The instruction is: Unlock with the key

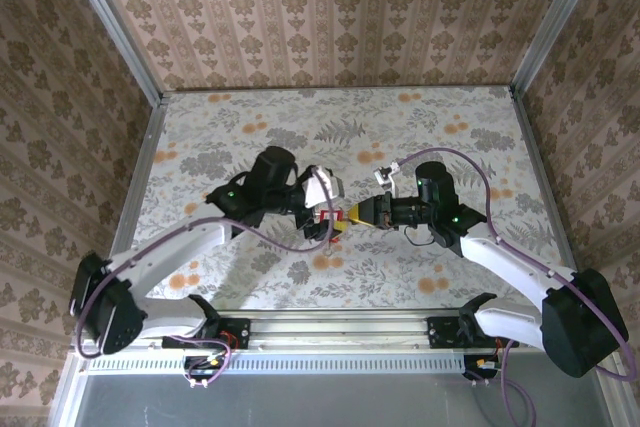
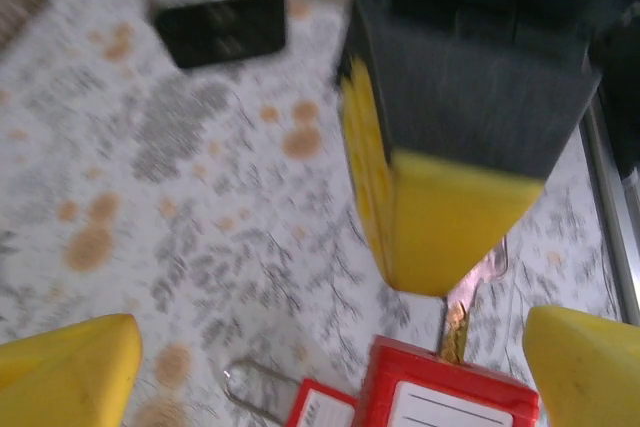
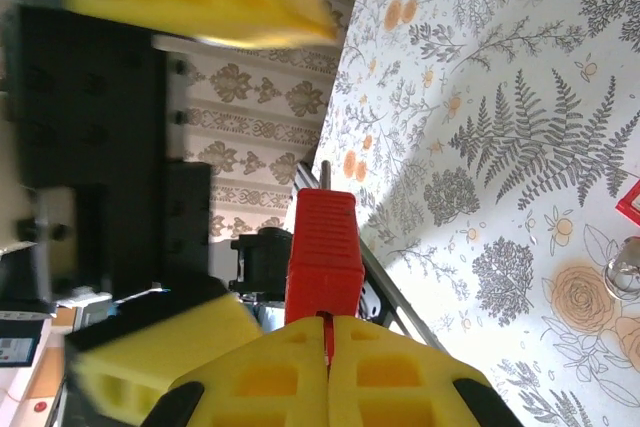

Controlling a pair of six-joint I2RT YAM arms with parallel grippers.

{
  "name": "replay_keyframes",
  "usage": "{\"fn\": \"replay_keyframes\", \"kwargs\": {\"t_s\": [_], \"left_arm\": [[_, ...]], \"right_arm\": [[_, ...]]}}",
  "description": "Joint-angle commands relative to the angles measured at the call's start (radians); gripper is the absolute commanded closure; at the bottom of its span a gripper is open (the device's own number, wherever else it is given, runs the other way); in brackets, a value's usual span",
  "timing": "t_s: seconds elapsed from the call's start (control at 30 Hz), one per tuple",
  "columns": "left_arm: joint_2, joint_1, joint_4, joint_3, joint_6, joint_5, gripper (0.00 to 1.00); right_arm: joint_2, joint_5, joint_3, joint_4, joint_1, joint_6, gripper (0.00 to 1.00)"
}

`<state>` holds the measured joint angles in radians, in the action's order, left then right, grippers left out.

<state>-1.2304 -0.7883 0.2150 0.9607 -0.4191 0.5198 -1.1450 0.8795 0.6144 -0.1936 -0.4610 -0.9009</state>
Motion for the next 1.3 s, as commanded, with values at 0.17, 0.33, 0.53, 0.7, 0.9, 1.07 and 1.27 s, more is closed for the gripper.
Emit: {"fn": "replay_keyframes", "kwargs": {"t_s": [0.17, 0.33, 0.53, 0.7, 0.9, 1.07, 1.27], "left_arm": [[0.212, 0.098, -0.192, -0.095, 0.283, 0.000, 0.00], [0.369, 0.141, -0.207, -0.148, 0.643, -0.202, 0.00], [0.505, 0.163, -0.107, -0.224, 1.158, -0.329, 0.00], [0.564, 0.161, -0.144, -0.390, 1.457, -0.369, 0.00], [0.557, 0.159, -0.063, -0.431, 1.367, -0.453, 0.00], [0.450, 0.155, 0.053, -0.382, 1.245, -0.461, 0.00], [0.245, 0.071, 0.116, -0.263, 1.071, -0.376, 0.00]], "right_arm": [[-0.002, -0.038, 0.073, 0.037, -0.004, 0.055, 1.00], [-0.006, -0.060, 0.102, 0.045, -0.004, 0.092, 1.00], [-0.040, -0.077, 0.154, 0.049, -0.004, 0.114, 1.00], [-0.096, -0.069, 0.161, 0.026, -0.004, 0.117, 1.00], [-0.132, -0.195, 0.154, 0.188, 0.002, 0.217, 1.00], [-0.153, -0.388, 0.155, 0.373, 0.002, 0.267, 1.00], [-0.078, -0.313, 0.005, 0.220, -0.001, 0.220, 1.00]]}}
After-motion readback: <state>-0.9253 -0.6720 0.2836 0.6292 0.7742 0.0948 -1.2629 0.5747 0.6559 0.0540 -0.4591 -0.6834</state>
